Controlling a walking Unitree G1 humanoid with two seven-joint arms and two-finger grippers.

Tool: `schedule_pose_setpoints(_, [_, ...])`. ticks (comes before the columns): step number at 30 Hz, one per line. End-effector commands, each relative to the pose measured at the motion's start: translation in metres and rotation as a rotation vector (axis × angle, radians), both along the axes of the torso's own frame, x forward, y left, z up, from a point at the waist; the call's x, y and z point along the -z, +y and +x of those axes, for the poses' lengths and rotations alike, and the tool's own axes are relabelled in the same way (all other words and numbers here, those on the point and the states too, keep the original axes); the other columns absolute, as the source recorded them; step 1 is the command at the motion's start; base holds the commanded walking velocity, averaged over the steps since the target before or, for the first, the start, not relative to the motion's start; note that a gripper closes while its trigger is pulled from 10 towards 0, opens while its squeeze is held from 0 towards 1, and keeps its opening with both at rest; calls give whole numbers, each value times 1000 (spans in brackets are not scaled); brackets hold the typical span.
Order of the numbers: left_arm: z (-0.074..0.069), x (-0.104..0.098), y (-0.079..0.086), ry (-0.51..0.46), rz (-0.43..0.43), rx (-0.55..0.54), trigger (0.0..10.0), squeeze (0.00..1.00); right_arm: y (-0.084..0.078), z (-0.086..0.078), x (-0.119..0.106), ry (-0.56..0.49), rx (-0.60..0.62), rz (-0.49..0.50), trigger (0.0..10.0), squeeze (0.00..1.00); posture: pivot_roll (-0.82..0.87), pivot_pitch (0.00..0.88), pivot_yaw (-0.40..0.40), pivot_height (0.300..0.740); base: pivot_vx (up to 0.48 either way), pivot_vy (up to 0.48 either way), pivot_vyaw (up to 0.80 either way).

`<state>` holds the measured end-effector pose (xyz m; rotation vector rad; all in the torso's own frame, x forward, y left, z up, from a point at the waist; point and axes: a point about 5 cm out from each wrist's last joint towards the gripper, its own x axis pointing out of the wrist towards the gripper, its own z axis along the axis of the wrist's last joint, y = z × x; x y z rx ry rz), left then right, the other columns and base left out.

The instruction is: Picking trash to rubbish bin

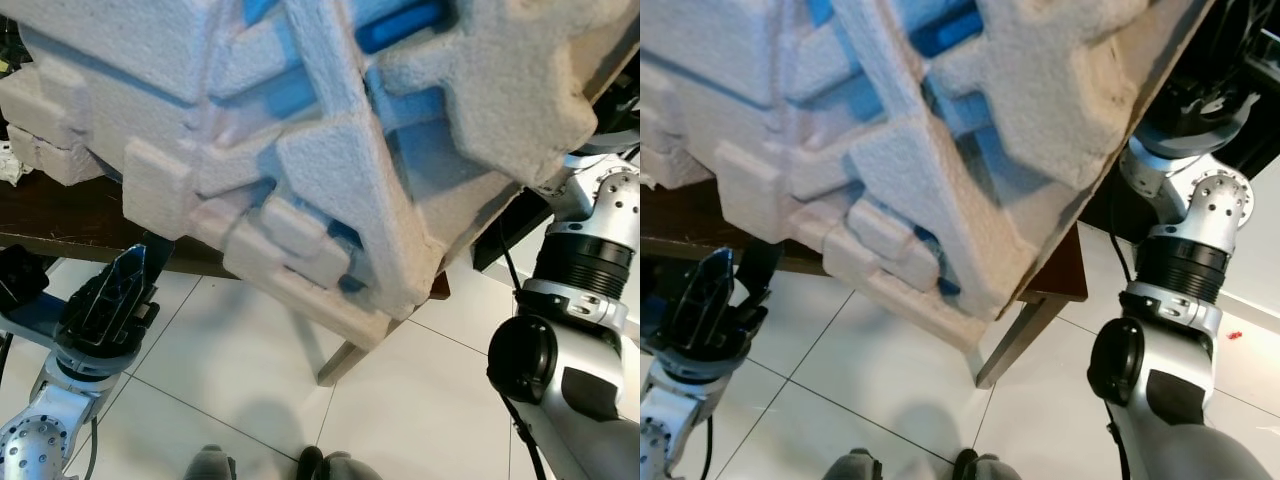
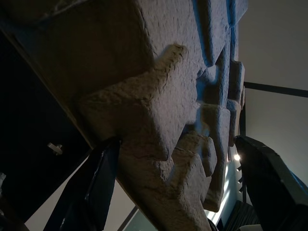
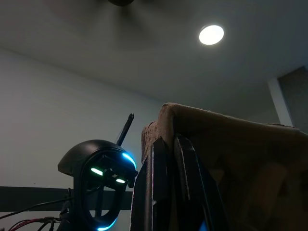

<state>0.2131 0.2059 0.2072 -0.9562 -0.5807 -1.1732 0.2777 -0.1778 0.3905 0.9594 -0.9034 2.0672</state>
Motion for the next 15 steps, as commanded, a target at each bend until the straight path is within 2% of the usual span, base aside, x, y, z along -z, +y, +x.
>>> schedule_pose_setpoints(1, [-2,-3,-5,-24,22,28,10000,0,-2,-5,0,-29,-10,16,0,0,240,132,-140,740,0,0,0])
schedule_pose_setpoints(15, [0,15,-4,45,-1,24,10000,0,-2,-8,-4,-48,11,32,0,0,226,136,-138,740,0,0,0])
